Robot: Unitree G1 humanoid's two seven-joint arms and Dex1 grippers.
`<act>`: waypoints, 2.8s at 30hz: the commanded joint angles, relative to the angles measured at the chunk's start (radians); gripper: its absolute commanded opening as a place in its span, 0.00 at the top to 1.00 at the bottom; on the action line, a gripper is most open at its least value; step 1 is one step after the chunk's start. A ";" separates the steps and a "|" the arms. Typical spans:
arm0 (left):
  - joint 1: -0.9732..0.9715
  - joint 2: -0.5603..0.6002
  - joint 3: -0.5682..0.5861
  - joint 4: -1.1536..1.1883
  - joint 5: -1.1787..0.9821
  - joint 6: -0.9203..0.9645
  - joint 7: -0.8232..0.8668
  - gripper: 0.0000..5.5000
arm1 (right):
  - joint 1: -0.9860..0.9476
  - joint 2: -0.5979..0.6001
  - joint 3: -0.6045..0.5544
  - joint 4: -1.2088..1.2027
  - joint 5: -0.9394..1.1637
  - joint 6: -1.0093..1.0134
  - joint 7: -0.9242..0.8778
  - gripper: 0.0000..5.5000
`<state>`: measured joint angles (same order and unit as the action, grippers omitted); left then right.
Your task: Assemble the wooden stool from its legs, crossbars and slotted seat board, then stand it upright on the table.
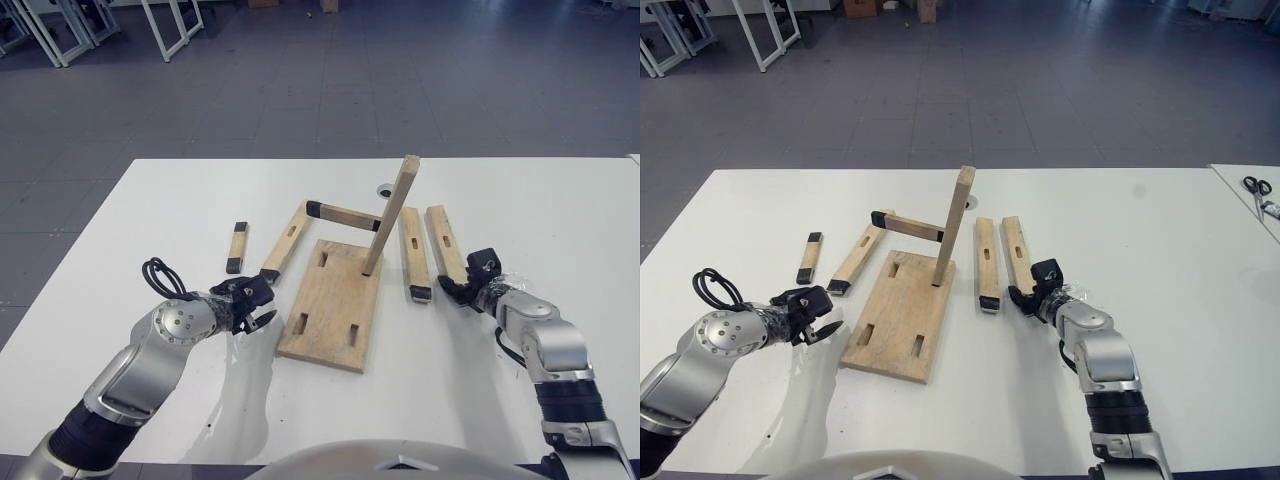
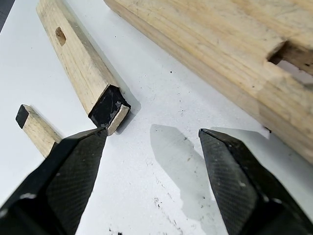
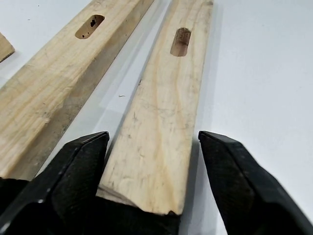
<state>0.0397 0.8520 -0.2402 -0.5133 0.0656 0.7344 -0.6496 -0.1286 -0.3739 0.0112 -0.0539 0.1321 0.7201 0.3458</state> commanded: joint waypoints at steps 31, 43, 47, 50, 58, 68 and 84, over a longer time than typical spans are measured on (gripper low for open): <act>-0.421 -0.350 0.543 0.111 -1.081 0.373 -0.201 0.37 | -0.366 -0.102 -0.481 -0.226 1.001 0.455 0.351 0.63; -0.505 -0.441 0.521 0.254 -1.495 0.455 0.164 0.37 | -0.308 -0.093 -0.186 -0.303 1.016 0.420 0.410 0.63; -0.505 -0.424 0.515 0.257 -1.556 0.450 0.178 0.37 | -0.289 -0.099 -0.130 -0.325 1.025 0.423 0.424 0.63; -0.494 -0.403 0.514 0.258 -1.594 0.450 0.163 0.43 | -0.287 -0.103 -0.105 -0.331 1.028 0.420 0.432 0.63; -0.459 -0.337 0.513 0.227 -1.705 0.440 0.087 0.61 | -0.311 -0.130 -0.102 -0.292 1.071 0.434 0.433 0.63; -0.385 -0.336 0.546 0.239 -1.517 0.261 0.056 0.61 | -0.280 -0.219 -0.228 -0.250 1.087 0.428 0.314 0.44; -0.222 -0.249 0.254 0.425 -0.618 -0.375 -0.215 0.63 | 0.075 -0.320 0.103 -0.368 0.364 0.174 0.050 0.44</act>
<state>-0.1769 0.5959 0.0334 -0.1215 -0.6054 0.4214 -0.8373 -0.0597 -0.6790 0.0992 -0.4145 0.5193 0.9059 0.3826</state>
